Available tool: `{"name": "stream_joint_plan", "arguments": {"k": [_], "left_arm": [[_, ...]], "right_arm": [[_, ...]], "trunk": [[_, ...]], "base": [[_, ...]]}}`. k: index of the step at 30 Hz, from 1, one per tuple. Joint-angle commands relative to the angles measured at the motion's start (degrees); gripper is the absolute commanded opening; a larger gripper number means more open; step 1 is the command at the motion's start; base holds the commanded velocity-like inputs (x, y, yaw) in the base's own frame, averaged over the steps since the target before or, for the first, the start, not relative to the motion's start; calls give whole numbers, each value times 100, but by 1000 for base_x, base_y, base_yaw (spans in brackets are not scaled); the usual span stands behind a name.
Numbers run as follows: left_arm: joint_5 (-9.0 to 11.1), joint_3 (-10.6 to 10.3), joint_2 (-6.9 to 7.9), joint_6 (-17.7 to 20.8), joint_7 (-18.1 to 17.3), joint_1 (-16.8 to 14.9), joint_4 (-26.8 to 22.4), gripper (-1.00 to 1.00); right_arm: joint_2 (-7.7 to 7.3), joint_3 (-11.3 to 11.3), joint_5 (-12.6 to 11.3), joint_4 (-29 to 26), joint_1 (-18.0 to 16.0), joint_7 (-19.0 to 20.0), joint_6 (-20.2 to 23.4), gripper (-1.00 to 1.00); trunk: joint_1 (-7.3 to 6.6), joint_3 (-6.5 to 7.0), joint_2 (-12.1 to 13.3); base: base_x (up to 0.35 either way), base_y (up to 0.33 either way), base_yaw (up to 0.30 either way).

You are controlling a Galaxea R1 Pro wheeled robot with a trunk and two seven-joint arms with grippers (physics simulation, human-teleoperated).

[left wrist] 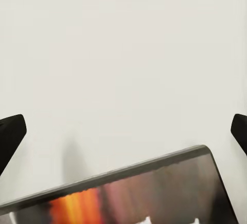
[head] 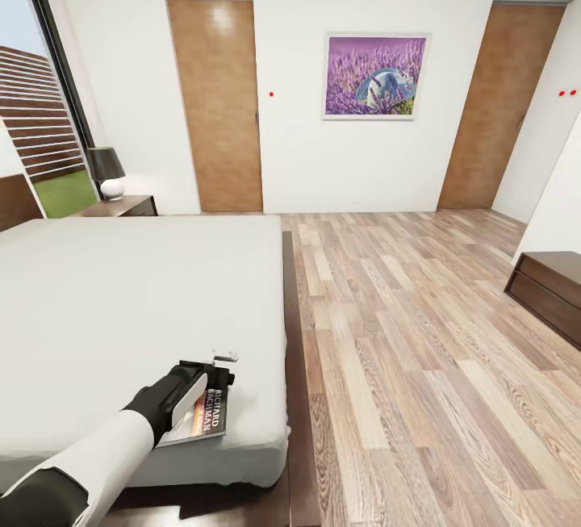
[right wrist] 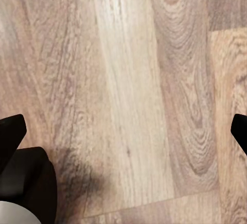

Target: In the bedroom, move the book from the bed onto either nightstand, and place the two sandals side by side next to the bed.

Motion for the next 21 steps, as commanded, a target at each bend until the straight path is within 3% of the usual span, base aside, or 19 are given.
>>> {"name": "stream_joint_plan", "arguments": {"k": [1, 21], "left_arm": [[61, -44, 7, 23, 48, -3, -14, 100], [61, 25, 54, 78, 46, 94, -96, 100]], "right_arm": [[1, -45, -14, 6, -3, 41, -21, 100], [26, -40, -41, 21, -43, 64, -14, 100]], "trunk": [[-1, -6, -2], [-1, -6, -2]], "base": [[0, 0, 0], [0, 0, 0]]}}
